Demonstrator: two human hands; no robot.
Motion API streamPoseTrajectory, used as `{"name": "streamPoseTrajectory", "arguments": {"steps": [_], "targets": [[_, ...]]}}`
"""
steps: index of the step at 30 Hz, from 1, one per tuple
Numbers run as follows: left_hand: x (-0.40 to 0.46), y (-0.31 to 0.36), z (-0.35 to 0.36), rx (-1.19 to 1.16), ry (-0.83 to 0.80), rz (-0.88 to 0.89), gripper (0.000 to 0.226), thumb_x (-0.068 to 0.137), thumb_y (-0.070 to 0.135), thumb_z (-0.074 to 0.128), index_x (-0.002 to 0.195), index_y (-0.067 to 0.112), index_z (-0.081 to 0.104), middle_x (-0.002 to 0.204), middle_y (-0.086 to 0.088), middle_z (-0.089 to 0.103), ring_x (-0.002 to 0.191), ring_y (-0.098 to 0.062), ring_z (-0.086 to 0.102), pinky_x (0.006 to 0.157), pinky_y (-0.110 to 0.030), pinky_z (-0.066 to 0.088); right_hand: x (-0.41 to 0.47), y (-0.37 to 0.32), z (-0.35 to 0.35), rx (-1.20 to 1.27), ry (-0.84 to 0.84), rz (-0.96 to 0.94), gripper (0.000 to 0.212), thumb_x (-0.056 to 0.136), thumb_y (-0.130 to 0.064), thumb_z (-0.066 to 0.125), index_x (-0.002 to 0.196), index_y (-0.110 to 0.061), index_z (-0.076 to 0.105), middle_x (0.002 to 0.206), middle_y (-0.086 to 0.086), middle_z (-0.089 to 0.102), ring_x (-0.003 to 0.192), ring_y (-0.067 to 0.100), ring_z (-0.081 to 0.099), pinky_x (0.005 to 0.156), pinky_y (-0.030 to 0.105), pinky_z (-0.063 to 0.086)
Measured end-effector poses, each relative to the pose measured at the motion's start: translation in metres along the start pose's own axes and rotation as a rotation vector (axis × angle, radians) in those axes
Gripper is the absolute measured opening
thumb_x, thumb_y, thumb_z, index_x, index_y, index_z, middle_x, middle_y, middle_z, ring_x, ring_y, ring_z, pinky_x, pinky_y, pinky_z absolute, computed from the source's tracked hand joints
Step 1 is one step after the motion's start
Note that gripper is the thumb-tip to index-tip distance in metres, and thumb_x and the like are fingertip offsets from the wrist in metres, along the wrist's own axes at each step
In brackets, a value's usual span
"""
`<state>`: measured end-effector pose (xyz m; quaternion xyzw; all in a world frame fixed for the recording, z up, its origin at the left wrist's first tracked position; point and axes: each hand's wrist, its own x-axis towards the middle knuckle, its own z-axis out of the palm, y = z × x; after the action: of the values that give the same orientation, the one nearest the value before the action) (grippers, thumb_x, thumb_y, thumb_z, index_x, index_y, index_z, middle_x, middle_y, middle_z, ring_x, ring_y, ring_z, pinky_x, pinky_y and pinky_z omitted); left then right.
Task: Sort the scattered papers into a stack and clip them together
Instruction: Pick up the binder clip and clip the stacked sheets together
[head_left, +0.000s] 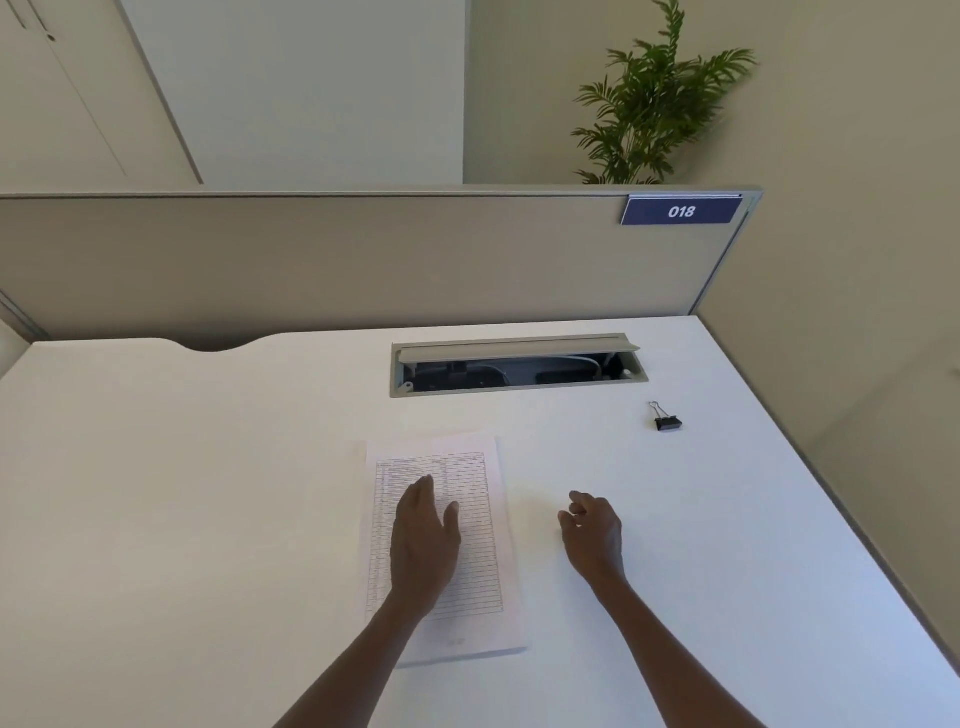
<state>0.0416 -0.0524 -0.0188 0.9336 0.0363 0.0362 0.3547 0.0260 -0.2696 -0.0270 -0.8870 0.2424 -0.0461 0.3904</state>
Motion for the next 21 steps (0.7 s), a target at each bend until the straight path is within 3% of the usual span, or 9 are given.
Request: {"name": "streamPoseTrajectory", "arguments": {"steps": [5,10,16,21], "targets": [[0.008,0.035,0.046,0.059,-0.104,0.16,0.063,0.102,0.036,0.044,0.152,0.001,0.027,0.16,-0.015,0.028,0.151,-0.026,0.018,0.122,-0.033,0.014,0.021,0.026,-0.031,-0.032,0.076,-0.049,0.027,0.087,-0.001,0.061,0.114,-0.001,0.066,0.103,0.014,0.063,0.089,0.024,0.064,0.083,0.026,0.047],[0.013,0.063,0.088,0.114,-0.155,0.267,0.062,0.103,0.037,0.039,0.153,0.002,0.024,0.162,-0.013,0.022,0.152,-0.024,0.011,0.122,-0.031,0.004,0.05,0.051,-0.055,-0.052,0.132,-0.098,0.024,0.084,0.002,0.063,0.107,-0.003,0.069,0.098,0.012,0.063,0.083,0.02,0.062,0.083,0.033,0.052],[0.015,0.092,0.131,0.107,-0.192,0.309,0.063,0.103,0.04,0.037,0.152,0.002,0.025,0.163,-0.012,0.021,0.152,-0.024,0.011,0.123,-0.033,0.007,0.095,0.078,-0.081,-0.075,0.19,-0.079,0.023,0.084,0.001,0.064,0.106,-0.001,0.068,0.101,0.014,0.062,0.091,0.027,0.063,0.082,0.028,0.047],[0.009,0.088,0.156,0.142,-0.221,0.322,0.071,0.1,0.049,0.023,0.154,0.002,0.02,0.164,-0.01,0.01,0.153,-0.023,0.004,0.124,-0.036,0.005,0.139,0.087,-0.096,-0.065,0.248,-0.04,0.027,0.084,-0.007,0.069,0.11,-0.002,0.066,0.107,0.017,0.059,0.097,0.033,0.063,0.087,0.039,0.052]]}}
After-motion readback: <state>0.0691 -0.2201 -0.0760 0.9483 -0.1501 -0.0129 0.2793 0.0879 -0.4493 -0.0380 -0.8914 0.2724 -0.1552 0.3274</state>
